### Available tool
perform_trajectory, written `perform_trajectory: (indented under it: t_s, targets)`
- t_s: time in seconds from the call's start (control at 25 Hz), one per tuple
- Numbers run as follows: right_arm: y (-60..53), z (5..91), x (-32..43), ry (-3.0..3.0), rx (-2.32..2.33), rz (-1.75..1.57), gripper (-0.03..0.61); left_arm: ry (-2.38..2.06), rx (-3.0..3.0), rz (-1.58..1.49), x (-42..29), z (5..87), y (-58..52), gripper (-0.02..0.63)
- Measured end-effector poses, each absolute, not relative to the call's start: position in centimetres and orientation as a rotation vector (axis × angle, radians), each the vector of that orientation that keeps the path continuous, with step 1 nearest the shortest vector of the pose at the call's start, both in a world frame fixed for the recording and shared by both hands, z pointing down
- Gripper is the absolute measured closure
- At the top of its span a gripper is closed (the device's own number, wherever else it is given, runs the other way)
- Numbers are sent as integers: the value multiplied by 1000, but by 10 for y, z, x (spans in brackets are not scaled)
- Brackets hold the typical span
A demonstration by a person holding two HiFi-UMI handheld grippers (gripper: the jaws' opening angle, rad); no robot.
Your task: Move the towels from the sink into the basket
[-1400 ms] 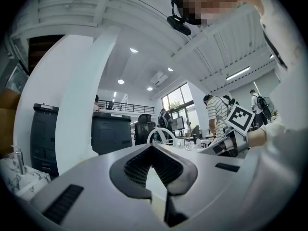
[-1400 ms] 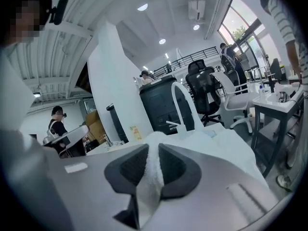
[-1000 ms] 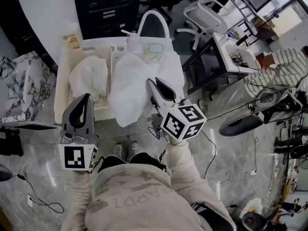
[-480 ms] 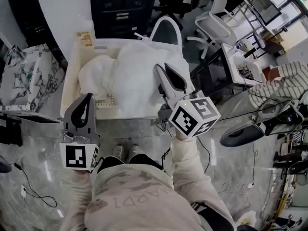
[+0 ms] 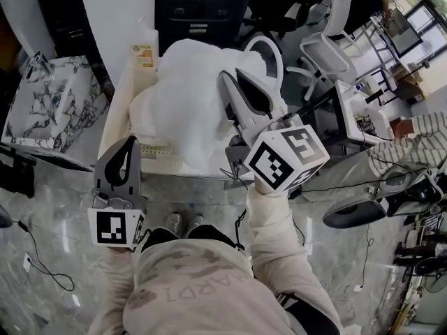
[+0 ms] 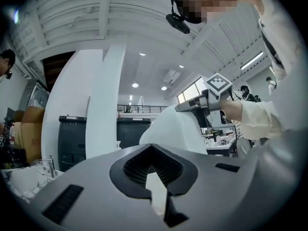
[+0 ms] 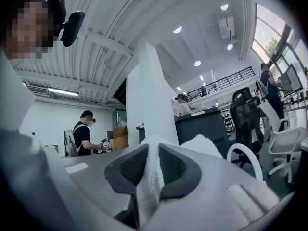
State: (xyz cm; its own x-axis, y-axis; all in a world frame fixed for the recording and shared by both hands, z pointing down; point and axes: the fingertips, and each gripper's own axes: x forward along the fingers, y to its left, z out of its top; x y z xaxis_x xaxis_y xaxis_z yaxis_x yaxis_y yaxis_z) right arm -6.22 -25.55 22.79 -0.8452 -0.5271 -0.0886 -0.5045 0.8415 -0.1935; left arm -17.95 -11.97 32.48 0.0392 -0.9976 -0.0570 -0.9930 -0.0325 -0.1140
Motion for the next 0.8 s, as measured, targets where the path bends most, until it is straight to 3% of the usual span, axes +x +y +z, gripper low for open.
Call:
perform_trajectory:
  t_s: [0.36, 0.8]
  targets:
    - [-253, 210, -125, 2909, -630, -222, 511, 2191, -2074, -72, -207, 318, -103, 607]
    - [-261, 261, -191, 2986, -535, -310, 511, 2280, -1991, -83, -243, 326, -89, 607]
